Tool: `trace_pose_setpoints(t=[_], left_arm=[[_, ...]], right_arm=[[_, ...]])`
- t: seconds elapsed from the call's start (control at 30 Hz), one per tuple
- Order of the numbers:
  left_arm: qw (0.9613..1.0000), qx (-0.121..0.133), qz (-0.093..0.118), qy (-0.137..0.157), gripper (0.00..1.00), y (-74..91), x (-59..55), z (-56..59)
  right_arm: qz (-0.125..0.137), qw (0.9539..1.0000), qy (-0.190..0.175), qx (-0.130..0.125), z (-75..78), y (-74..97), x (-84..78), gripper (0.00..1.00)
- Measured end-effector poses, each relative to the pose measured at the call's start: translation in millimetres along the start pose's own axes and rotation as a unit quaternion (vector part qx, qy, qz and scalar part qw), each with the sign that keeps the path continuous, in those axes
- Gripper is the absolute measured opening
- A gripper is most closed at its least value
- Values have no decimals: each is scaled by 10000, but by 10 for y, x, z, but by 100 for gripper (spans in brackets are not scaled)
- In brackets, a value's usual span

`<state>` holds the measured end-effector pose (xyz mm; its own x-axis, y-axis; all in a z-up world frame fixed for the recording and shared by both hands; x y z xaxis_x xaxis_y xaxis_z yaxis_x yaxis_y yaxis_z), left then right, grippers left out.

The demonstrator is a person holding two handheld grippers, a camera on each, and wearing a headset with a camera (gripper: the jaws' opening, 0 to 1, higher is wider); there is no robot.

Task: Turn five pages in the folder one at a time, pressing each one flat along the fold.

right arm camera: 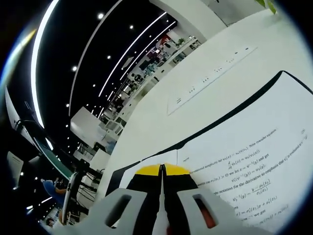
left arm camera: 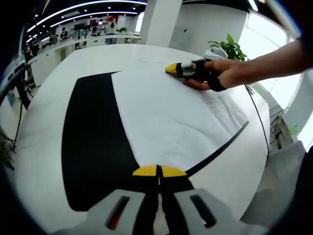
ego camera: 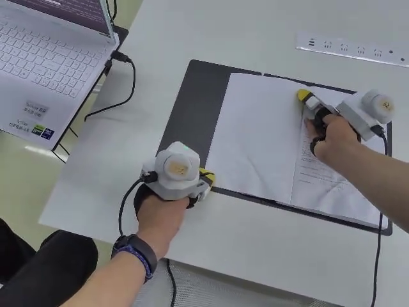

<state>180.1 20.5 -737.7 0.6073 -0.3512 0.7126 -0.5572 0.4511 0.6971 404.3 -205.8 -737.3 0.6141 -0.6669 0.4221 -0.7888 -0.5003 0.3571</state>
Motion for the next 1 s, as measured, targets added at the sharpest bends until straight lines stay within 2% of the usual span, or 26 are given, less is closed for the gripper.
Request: trace_pose_setpoints(t=[0.13,0.27,0.4,0.47,0.57,0.63,0.67,0.8,1.0], left_arm=[[10000,3,4,-4,0,-4,-5,-2],[10000,-1,3,-9,0,-10,-6,-5],[10000,4,3,-20,0,-17,-8,-7],[10000,5,5,-30,0,-14,-7,-4],[10000,-3,7,-63,0,-14,-9,-3],[10000,-11,8,-54,0,-15,-12,-5],[10000,-12,5,-51,0,-17,-13,-7],[10000,-9,8,-59,0,-12,-14,-2],[10000,2,33,-62,0,-6,-7,4]], right_arm=[[48,10000,30,4,48,-67,43,0],[56,10000,55,7,55,-46,17,0],[37,9998,210,48,42,-21,-8,0],[30,9992,398,64,19,0,-35,0],[14,9995,318,45,-26,54,-70,0],[-41,9992,398,66,30,39,-67,0],[-76,9988,484,86,1,82,-103,0],[-167,9990,379,150,-40,193,-172,0],[-304,9981,499,209,-103,351,-286,0]])
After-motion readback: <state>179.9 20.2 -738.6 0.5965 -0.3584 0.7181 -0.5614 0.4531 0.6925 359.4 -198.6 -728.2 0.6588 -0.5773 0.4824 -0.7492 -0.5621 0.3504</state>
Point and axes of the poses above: the centre of the closed fingertips' face, and the gripper's own axes: y roughly backward along the fingers, z roughly to its right, x roughly out of its top, the point moved 8 cm from there along y, roughly backward along the fingers, and after that the axes turned 13 degrees about -y, right-handed, at the moved point
